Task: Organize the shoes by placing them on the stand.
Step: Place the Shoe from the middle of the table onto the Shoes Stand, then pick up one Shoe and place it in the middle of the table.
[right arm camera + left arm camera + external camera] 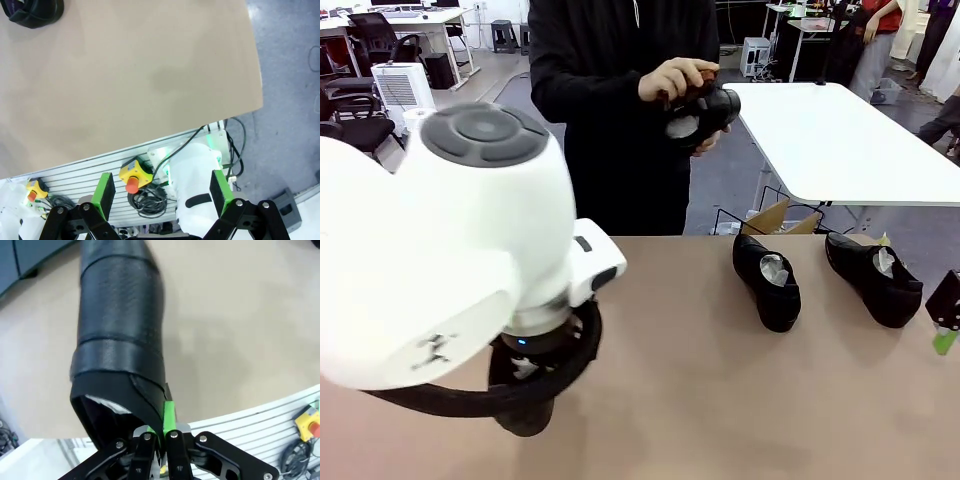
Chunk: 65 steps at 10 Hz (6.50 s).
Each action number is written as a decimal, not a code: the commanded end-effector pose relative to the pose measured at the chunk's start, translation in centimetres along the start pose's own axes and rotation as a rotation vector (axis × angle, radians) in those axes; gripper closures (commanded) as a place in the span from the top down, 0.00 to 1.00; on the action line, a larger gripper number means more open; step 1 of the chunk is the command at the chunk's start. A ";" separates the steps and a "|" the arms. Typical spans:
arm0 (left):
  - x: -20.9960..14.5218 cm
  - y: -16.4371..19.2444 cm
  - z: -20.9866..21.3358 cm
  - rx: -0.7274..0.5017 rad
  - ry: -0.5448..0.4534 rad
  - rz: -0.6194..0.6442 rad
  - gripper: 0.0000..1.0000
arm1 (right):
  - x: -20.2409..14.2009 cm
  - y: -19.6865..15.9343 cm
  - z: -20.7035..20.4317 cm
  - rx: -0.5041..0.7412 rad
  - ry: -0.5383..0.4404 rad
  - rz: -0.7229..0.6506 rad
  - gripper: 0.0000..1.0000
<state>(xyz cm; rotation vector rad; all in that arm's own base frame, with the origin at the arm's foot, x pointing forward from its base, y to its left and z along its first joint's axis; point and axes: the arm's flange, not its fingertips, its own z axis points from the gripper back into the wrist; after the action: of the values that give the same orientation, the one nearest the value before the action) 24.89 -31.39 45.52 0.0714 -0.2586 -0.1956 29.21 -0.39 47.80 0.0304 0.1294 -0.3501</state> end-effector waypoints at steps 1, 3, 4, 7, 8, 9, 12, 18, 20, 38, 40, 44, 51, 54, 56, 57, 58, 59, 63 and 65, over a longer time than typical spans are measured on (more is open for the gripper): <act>0.0 1.5 0.7 0.021 -0.006 -0.001 0.00 | 0.0 0.1 0.1 0.006 -0.003 0.007 1.00; 1.6 9.3 1.7 0.108 -0.048 0.025 0.00 | 0.0 0.1 0.1 0.006 -0.003 0.007 1.00; 2.3 12.7 2.7 0.053 -0.067 -0.019 0.00 | 0.0 0.1 0.1 0.006 -0.003 0.007 1.00; 5.9 21.5 3.4 0.174 -0.110 -0.028 0.00 | 0.0 0.1 0.1 0.006 -0.003 0.007 1.00; 7.4 25.3 3.3 0.183 -0.110 -0.024 0.00 | 0.0 0.1 0.1 0.006 -0.003 0.007 1.00; 8.3 27.7 3.3 0.194 -0.103 -0.006 0.00 | 0.0 0.1 0.1 0.006 -0.003 0.007 1.00; 6.5 26.9 3.3 0.195 -0.092 0.001 0.00 | 0.0 0.1 0.1 0.006 -0.003 0.007 1.00; 14.1 34.1 -2.7 0.300 -0.285 0.195 0.00 | 0.0 0.1 0.1 0.006 -0.003 0.007 1.00; 17.0 36.8 -4.5 0.256 -0.262 0.191 0.00 | 0.0 0.1 0.1 0.006 -0.003 0.007 1.00; 20.4 39.6 -13.1 0.308 -0.239 0.176 0.49 | 0.0 0.1 0.1 0.006 -0.003 0.007 1.00; 20.4 39.6 -13.0 0.308 -0.248 0.191 0.87 | 0.0 0.1 0.1 0.006 -0.003 0.007 1.00; 18.3 38.1 -9.7 0.287 -0.239 0.222 0.87 | 0.0 0.0 0.0 0.000 0.000 0.000 1.00; 15.3 36.8 -5.5 0.230 -0.280 0.262 0.87 | -10.7 -5.6 4.7 -0.038 0.107 0.127 1.00; 13.2 34.4 -3.4 0.194 -0.265 0.277 0.87 | -12.3 -5.5 4.8 -0.056 0.073 0.088 1.00; 11.5 33.3 -1.5 0.150 -0.332 0.328 0.87 | -12.3 -5.5 4.8 -0.056 0.073 0.088 1.00; 13.6 34.0 -3.6 0.193 -0.279 0.291 0.87 | -12.3 -5.5 4.8 -0.056 0.073 0.088 1.00; 13.6 34.0 -3.6 0.193 -0.279 0.291 0.87 | -12.3 -5.5 4.8 -0.056 0.073 0.088 1.00; 13.6 34.0 -3.6 0.193 -0.279 0.291 0.87 | -12.3 -5.5 4.8 -0.056 0.073 0.088 1.00; 13.6 34.0 -3.6 0.193 -0.279 0.291 0.87 | -12.3 -5.5 4.8 -0.056 0.073 0.088 1.00; 12.6 29.7 -4.0 0.108 -0.230 0.265 0.87 | -12.3 -5.5 4.8 -0.056 0.073 0.088 1.00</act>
<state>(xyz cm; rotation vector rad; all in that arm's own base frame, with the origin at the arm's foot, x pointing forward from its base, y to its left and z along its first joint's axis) 44.55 -2.06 47.93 0.1712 -0.5356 0.1057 16.61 -1.68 54.12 0.0010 0.2098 -0.2379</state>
